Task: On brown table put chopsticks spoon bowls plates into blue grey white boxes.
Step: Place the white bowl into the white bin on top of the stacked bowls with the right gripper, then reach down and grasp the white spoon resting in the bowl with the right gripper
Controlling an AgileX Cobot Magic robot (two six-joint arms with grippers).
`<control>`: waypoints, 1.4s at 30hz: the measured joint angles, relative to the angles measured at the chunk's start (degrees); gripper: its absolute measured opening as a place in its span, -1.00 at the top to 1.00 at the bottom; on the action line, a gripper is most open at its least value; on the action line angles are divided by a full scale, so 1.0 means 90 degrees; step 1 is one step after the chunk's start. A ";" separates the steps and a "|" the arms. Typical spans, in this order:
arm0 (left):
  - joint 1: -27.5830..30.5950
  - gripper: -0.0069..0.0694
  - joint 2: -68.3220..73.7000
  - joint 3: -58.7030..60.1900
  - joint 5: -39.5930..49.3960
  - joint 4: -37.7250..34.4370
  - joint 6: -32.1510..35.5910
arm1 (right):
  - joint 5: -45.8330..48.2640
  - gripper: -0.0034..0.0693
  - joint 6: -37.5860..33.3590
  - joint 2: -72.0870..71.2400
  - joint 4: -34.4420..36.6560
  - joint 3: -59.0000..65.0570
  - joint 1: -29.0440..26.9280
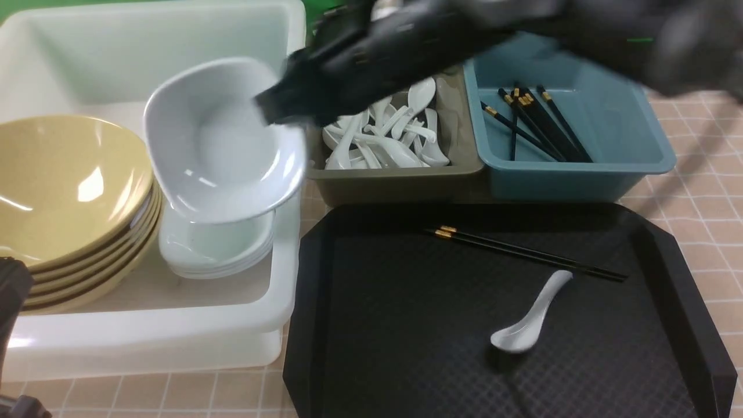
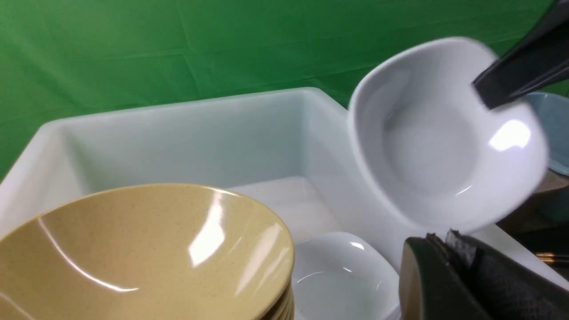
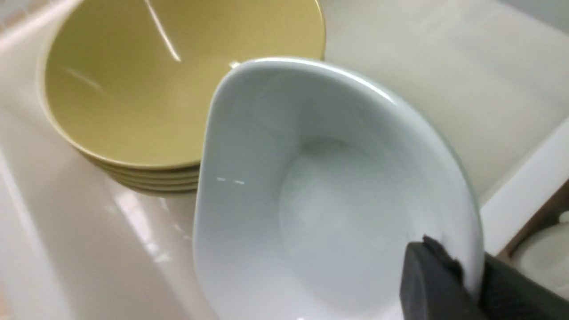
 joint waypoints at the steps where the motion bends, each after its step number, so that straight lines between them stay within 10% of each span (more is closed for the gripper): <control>1: 0.0000 0.81 0.0000 0.0000 0.0000 0.0000 -0.0006 | 0.0135 0.70 0.0129 0.0076 -0.0106 -0.0106 0.0044; 8: 0.0000 0.81 0.0000 0.0000 0.0006 0.0000 -0.0006 | 0.1679 0.56 0.1330 0.2119 -0.1962 -0.3180 0.0613; 19: 0.0000 0.81 0.0000 0.0000 0.0021 0.0000 -0.0006 | 0.2061 -0.55 0.1453 0.2128 -0.1752 -0.3320 0.0656; 32: 0.0000 0.81 0.0000 0.0000 0.0026 -0.0295 -0.0026 | 0.2406 -0.62 0.1116 -0.1810 -0.2533 0.1946 -0.1734; 42: 0.0000 0.81 0.0000 0.0013 0.0013 -0.0313 -0.0026 | -0.2167 -0.62 0.2026 -0.2893 -0.0119 0.7370 -0.2266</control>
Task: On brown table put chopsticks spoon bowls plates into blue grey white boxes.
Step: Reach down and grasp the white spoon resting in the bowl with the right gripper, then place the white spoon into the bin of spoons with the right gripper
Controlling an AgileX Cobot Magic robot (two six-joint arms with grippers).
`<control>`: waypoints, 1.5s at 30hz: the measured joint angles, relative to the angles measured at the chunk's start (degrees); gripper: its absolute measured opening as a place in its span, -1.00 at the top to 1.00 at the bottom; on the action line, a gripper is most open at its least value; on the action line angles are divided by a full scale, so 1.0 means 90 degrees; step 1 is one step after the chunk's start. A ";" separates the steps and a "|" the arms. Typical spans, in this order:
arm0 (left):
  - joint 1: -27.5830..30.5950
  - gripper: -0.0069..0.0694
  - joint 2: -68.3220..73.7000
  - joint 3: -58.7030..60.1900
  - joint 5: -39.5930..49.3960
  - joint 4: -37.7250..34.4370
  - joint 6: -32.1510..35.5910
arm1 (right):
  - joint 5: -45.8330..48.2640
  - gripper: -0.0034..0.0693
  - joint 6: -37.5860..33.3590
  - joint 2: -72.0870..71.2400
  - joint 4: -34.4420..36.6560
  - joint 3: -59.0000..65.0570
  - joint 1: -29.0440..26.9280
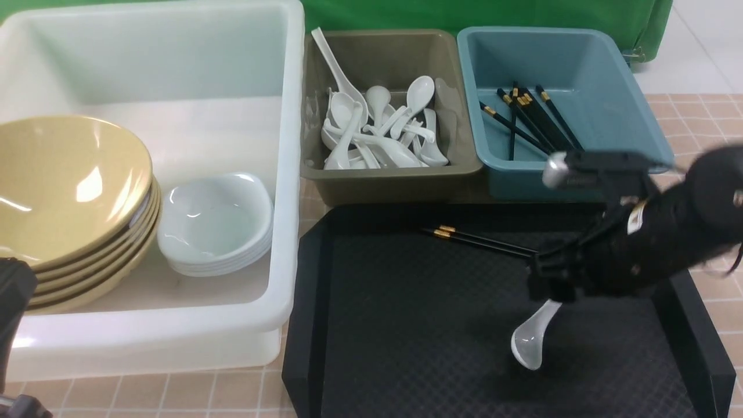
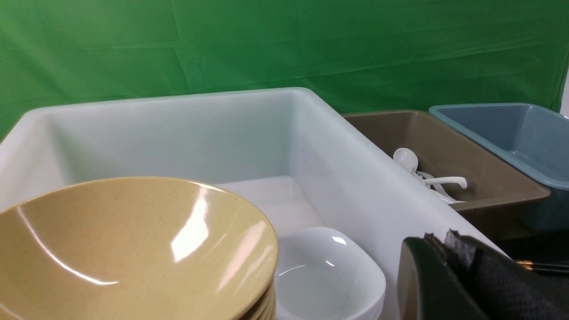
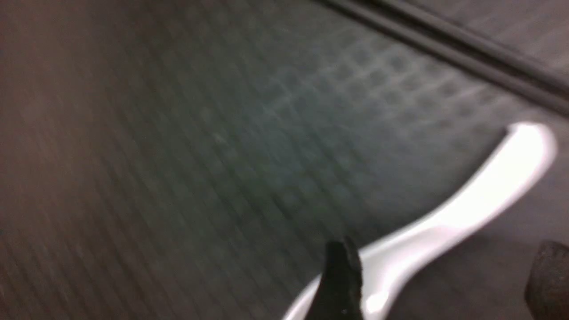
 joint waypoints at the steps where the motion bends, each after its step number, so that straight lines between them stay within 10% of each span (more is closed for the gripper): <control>1: 0.0000 0.81 0.0000 0.0018 -0.0022 0.0000 0.0000 | -0.0150 -0.62 0.0006 0.0076 0.0112 0.0086 0.0016; 9: 0.0000 0.81 0.0000 0.0246 -0.0376 0.0020 0.0000 | -0.0784 -0.46 -0.0082 0.0884 0.0318 0.0004 0.0066; 19: 0.0000 0.81 0.0007 0.0246 -0.0388 0.0020 0.0000 | 0.0204 0.71 -0.1415 0.0987 0.0326 -0.0957 0.0581; 32: 0.0000 0.81 0.0020 0.0251 -0.0472 0.0020 0.0000 | -0.3222 0.52 -0.2477 0.1764 0.0447 -0.4271 0.0761; 39: 0.0000 0.81 0.0020 0.0252 -0.0489 0.0020 0.0000 | -0.0305 -0.31 -0.3545 0.2502 0.0142 -0.5404 0.0464; 45: 0.0000 0.81 0.0020 0.0252 -0.0489 0.0020 0.0000 | 0.2848 -0.36 -0.3712 0.2039 -0.0493 -0.5496 -0.0266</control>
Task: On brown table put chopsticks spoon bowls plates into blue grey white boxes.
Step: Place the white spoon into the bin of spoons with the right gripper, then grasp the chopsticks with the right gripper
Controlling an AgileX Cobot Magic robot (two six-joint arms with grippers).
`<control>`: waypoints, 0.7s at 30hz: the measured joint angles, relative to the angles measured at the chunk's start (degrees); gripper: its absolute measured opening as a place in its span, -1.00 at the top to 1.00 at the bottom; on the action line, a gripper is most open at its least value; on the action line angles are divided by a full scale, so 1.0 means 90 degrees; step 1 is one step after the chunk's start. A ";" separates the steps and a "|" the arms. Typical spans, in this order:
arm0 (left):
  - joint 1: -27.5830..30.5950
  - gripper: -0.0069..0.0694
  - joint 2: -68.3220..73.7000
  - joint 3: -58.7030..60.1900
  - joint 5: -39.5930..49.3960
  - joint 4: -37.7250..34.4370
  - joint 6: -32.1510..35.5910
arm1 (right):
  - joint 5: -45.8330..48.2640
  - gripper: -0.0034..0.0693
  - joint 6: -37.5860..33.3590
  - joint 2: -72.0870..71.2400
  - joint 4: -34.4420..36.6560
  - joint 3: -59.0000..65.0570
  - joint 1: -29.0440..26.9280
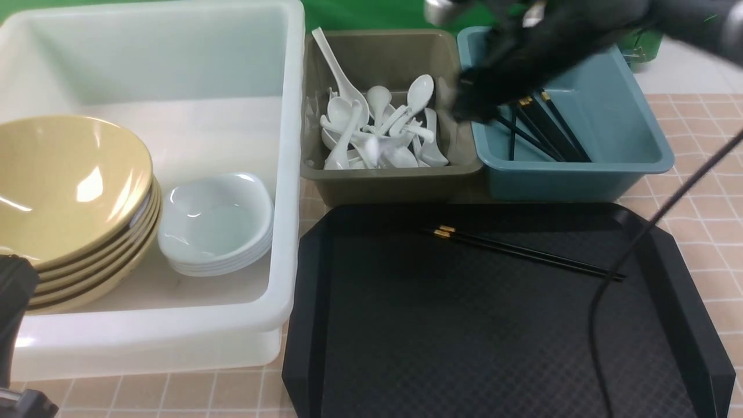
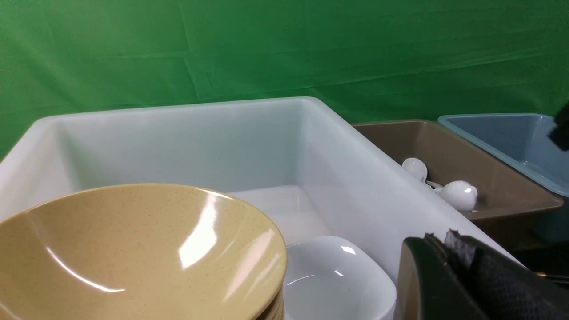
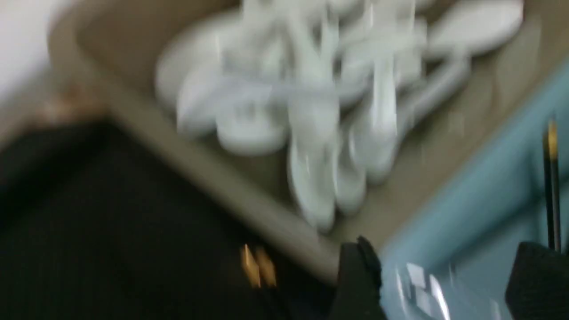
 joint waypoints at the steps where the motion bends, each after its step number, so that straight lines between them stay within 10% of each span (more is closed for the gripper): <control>1: 0.0000 0.81 0.0000 0.0000 0.0000 0.0000 0.0000 | 0.0221 -0.33 0.0000 -0.0090 -0.0034 0.0157 -0.0138; 11: 0.0000 0.81 0.0005 0.0000 0.0000 0.0044 0.0000 | -0.1167 -0.25 -0.0399 -0.0423 -0.0083 0.3259 -0.0516; 21: 0.0000 0.81 0.0005 0.0000 -0.0002 0.0172 0.0000 | -0.2922 -0.31 -0.0800 0.0003 -0.0064 0.3516 0.0144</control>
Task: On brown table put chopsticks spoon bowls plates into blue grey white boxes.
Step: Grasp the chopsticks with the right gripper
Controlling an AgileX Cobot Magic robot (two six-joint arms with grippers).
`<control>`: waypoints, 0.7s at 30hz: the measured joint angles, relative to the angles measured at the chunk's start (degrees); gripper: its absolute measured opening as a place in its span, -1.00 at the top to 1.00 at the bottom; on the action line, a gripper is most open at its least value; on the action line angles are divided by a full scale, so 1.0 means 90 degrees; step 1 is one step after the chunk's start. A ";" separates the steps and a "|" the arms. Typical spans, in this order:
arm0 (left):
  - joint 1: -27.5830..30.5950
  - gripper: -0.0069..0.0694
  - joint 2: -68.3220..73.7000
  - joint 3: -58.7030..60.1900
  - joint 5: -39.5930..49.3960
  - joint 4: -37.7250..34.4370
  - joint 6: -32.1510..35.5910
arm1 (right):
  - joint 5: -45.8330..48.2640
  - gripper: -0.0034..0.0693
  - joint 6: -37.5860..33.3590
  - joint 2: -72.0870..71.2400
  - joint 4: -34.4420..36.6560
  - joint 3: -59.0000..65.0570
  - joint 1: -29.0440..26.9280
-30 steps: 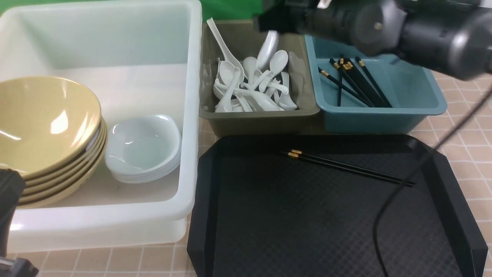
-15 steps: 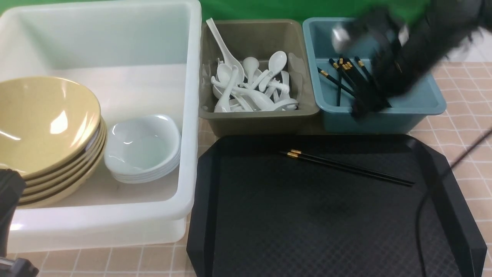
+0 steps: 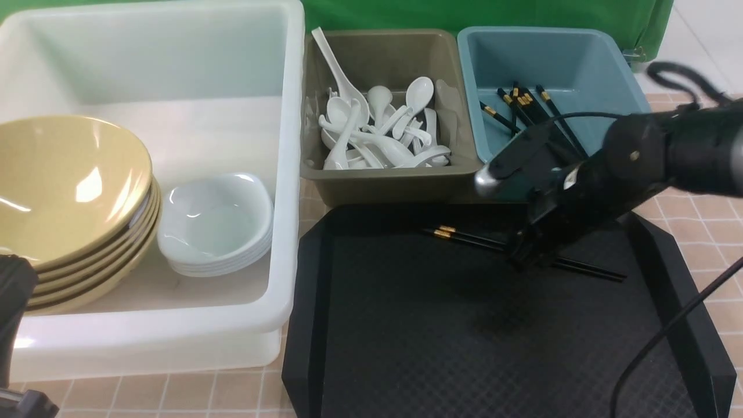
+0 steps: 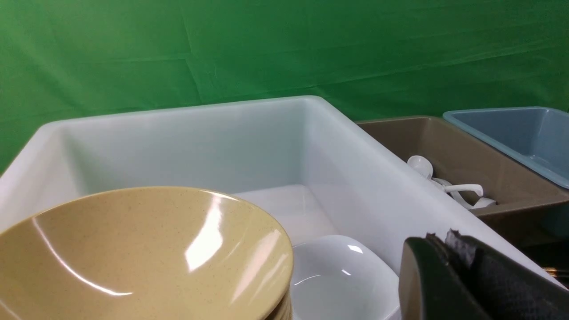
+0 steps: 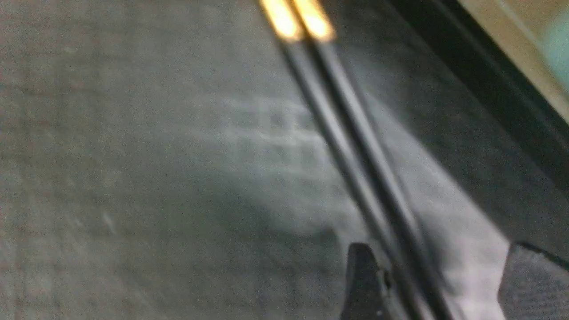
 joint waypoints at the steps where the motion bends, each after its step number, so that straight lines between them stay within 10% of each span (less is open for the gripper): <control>1: 0.0000 0.81 0.0000 0.0000 0.0000 0.0000 0.0000 | -0.0065 -0.34 -0.0016 0.0063 0.0003 0.0000 0.0073; 8: 0.0000 0.81 0.0000 0.0006 -0.0005 0.0048 0.0000 | 0.0551 -0.49 0.0221 0.0359 0.0314 -0.0364 0.0236; 21: 0.0000 0.81 0.0002 0.0012 -0.0005 0.0048 0.0000 | 0.2826 -0.11 0.0698 0.0505 0.0421 -0.1044 0.0634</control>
